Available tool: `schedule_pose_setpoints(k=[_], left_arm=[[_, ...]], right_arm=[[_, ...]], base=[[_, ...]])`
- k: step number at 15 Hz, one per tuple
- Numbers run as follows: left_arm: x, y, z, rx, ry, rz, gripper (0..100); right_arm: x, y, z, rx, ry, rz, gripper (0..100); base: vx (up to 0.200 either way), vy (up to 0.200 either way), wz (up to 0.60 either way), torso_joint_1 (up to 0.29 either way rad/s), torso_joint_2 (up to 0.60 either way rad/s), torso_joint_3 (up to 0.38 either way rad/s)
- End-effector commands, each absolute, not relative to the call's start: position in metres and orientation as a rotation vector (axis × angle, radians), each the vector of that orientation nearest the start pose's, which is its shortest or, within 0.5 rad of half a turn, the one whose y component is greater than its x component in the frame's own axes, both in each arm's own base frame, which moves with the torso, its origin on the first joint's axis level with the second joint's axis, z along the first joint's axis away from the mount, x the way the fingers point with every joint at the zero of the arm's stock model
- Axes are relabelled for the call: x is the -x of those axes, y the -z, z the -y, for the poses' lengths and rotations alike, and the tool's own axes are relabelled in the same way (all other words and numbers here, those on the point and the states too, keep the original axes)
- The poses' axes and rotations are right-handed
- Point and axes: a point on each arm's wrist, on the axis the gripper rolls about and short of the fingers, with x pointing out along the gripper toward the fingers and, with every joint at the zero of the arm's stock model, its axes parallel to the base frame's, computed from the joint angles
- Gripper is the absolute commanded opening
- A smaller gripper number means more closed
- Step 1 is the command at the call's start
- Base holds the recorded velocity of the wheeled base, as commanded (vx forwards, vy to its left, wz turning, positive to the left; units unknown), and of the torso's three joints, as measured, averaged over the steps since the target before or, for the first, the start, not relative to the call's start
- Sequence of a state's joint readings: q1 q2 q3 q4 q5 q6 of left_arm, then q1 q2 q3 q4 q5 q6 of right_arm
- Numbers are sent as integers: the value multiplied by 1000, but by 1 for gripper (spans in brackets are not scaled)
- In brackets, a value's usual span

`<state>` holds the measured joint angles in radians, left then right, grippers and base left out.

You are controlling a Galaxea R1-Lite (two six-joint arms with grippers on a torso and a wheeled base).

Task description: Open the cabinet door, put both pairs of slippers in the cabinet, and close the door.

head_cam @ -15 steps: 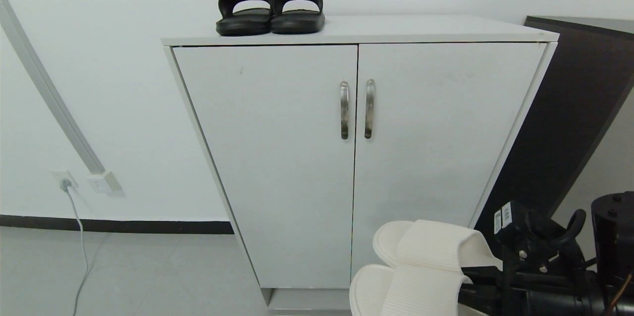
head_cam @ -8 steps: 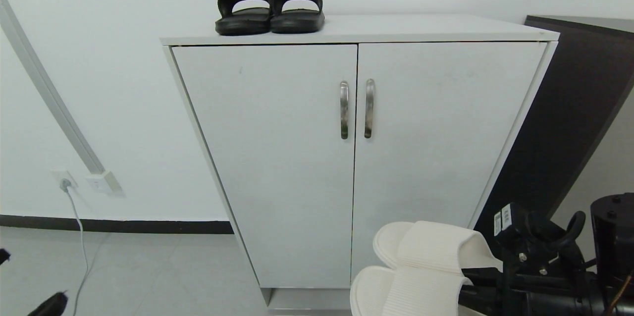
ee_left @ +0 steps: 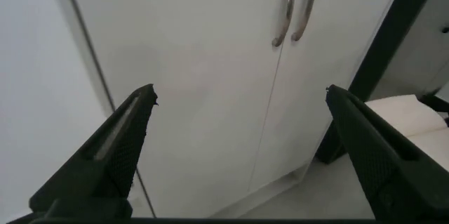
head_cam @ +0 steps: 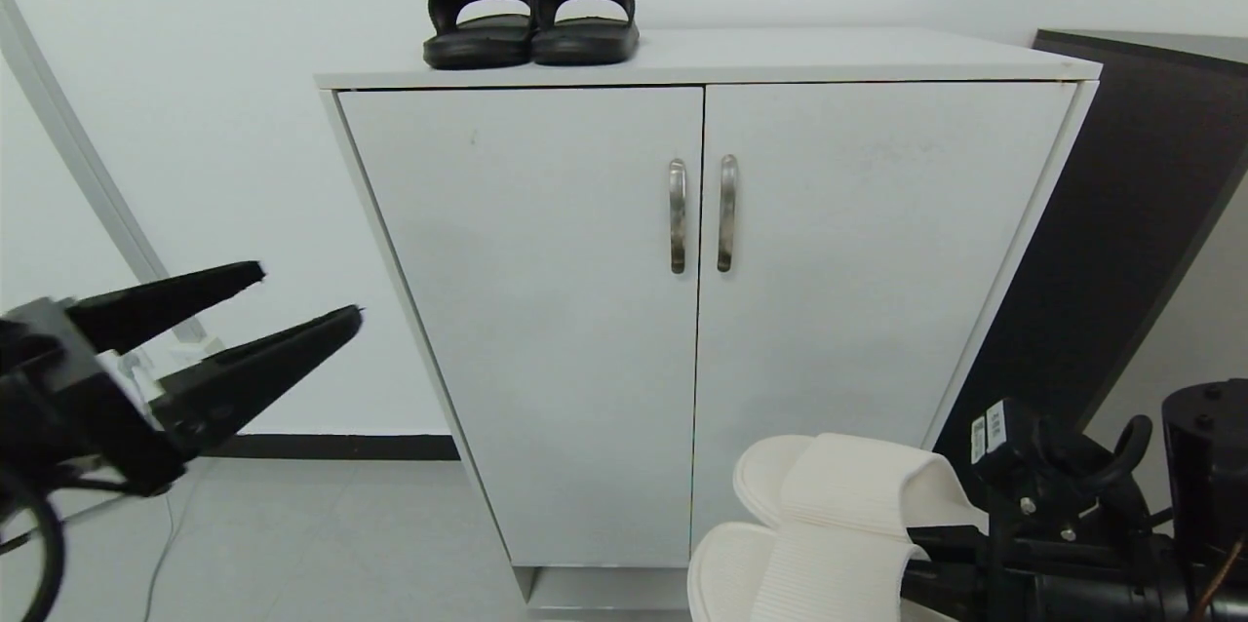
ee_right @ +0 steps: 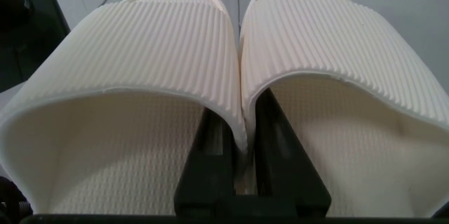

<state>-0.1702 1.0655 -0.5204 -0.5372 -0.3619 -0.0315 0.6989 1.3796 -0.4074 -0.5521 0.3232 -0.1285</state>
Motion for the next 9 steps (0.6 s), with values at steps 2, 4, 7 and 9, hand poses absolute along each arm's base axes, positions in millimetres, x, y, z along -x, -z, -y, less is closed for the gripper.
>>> schedule_pose_setpoints(k=[2,4,7,9], left_arm=[[-192,-229,71,42,671,-94,100],[-196,-236,95,116,768,-111,100],[-213,-258,133,132,875,-74,100],[-226,-265,155,137,930,-61,100]], right_arm=[[-145,-150,-133,201,-1041,-371,0],[-143,-151,-135,202,-1054,-368,0],[-143,-151,-135,201,-1057,-369,0],[-143,-150,-136,201,-1062,-370,0]], base=[[0,0,0,0,0,0],[0,0,0,0,0,0],[0,0,0,0,0,0],[0,0,0,0,0,0]])
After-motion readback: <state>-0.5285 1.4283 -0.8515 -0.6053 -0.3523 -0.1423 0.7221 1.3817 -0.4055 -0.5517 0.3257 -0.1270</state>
